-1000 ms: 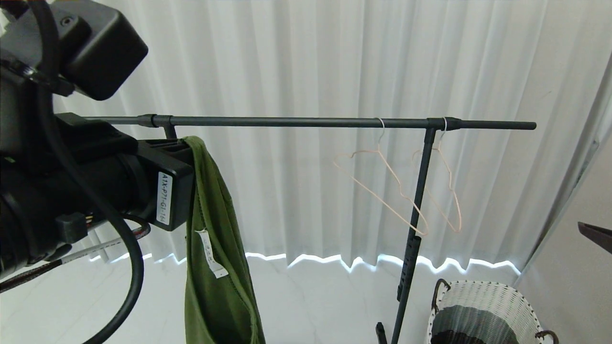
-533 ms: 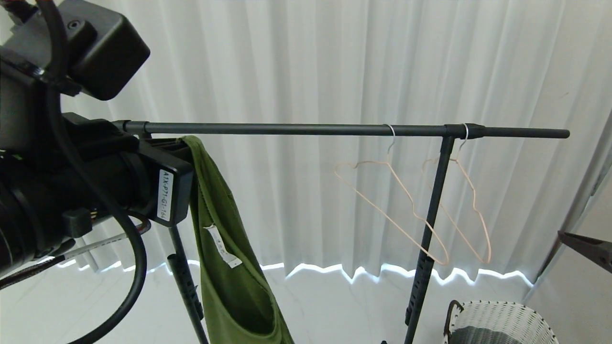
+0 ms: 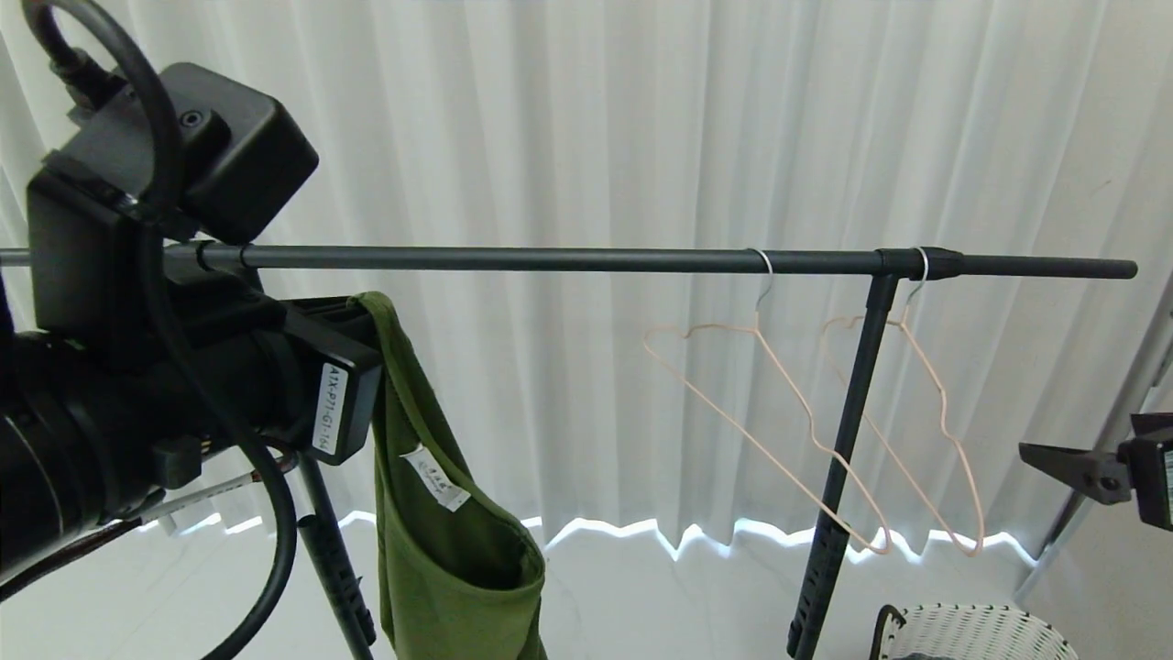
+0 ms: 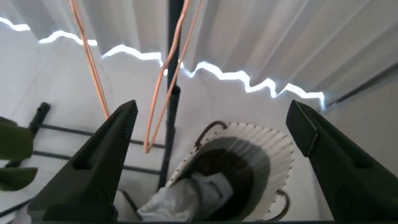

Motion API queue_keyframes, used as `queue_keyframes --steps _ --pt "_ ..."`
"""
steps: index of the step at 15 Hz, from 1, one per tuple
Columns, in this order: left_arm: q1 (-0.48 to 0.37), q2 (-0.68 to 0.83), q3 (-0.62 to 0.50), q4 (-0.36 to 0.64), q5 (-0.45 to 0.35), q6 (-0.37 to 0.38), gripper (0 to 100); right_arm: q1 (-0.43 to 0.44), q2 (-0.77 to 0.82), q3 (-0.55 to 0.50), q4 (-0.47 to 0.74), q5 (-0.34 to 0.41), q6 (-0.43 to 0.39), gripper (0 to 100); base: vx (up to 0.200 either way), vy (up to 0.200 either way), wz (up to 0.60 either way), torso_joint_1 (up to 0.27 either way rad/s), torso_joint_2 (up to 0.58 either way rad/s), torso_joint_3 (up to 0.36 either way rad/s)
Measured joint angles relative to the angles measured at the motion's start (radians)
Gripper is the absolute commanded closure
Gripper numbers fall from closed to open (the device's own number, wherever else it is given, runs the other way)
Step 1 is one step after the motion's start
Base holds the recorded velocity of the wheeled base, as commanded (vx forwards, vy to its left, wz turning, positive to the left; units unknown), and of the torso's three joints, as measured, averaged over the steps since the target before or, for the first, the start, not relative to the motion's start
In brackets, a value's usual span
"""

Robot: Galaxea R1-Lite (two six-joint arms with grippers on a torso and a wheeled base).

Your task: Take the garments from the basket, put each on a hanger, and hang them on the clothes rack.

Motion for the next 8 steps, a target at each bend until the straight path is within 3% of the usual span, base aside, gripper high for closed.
queue_keyframes --steps 5,8 --pt "0.0 -0.001 0.01 -0.001 0.0 0.0 100 0.017 0.194 -0.127 -0.02 -0.006 0.114 0 0.0 0.0 0.0 0.0 0.0 0.0" --pt "0.0 -0.001 0.012 -0.001 -0.001 -0.001 100 0.02 0.328 -0.2 -0.028 -0.057 0.134 0 0.0 0.0 0.0 0.0 0.0 0.0"
